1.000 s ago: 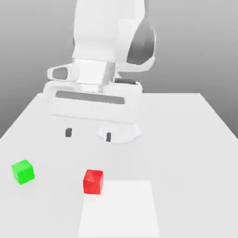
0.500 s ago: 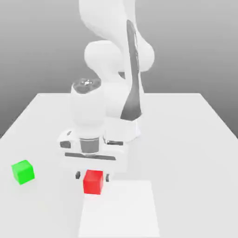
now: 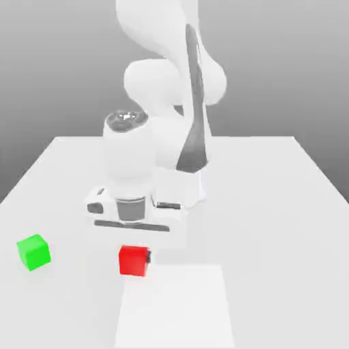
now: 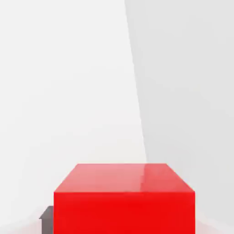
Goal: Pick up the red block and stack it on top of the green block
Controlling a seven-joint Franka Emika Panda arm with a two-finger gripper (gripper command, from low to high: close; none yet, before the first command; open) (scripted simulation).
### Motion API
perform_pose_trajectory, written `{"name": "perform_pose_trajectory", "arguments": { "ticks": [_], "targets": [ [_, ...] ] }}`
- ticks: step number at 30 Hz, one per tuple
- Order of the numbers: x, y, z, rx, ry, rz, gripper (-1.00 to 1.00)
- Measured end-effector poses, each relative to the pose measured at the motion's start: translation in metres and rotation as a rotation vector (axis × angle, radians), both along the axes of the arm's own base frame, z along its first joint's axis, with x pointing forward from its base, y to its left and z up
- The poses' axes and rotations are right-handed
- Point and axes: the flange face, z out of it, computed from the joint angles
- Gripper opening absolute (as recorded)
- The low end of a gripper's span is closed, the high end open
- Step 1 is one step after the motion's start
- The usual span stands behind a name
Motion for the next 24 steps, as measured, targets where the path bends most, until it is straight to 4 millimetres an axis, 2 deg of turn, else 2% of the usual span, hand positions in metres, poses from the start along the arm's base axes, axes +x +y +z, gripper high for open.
{"name": "perform_pose_trajectory", "arguments": {
  "ticks": [3,5,9,12,16,20,22,24],
  "targets": [
    [-0.003,0.001,0.015,0.001,0.003,0.002,-1.0],
    [-0.003,-0.012,0.022,0.003,0.004,0.009,-1.0],
    [-0.004,-0.064,0.032,0.01,-0.002,0.041,-1.0],
    [-0.013,-0.11,0.039,0.012,-0.005,0.062,-1.0],
    [-0.035,-0.172,0.048,0.009,-0.004,0.09,-1.0],
    [-0.068,-0.23,0.056,0.004,0.004,0.122,-1.0],
    [-0.073,-0.239,0.043,0.003,0.005,0.133,-1.0],
    [-0.069,-0.238,0.023,0.003,0.006,0.152,-1.0]
  ]
}}
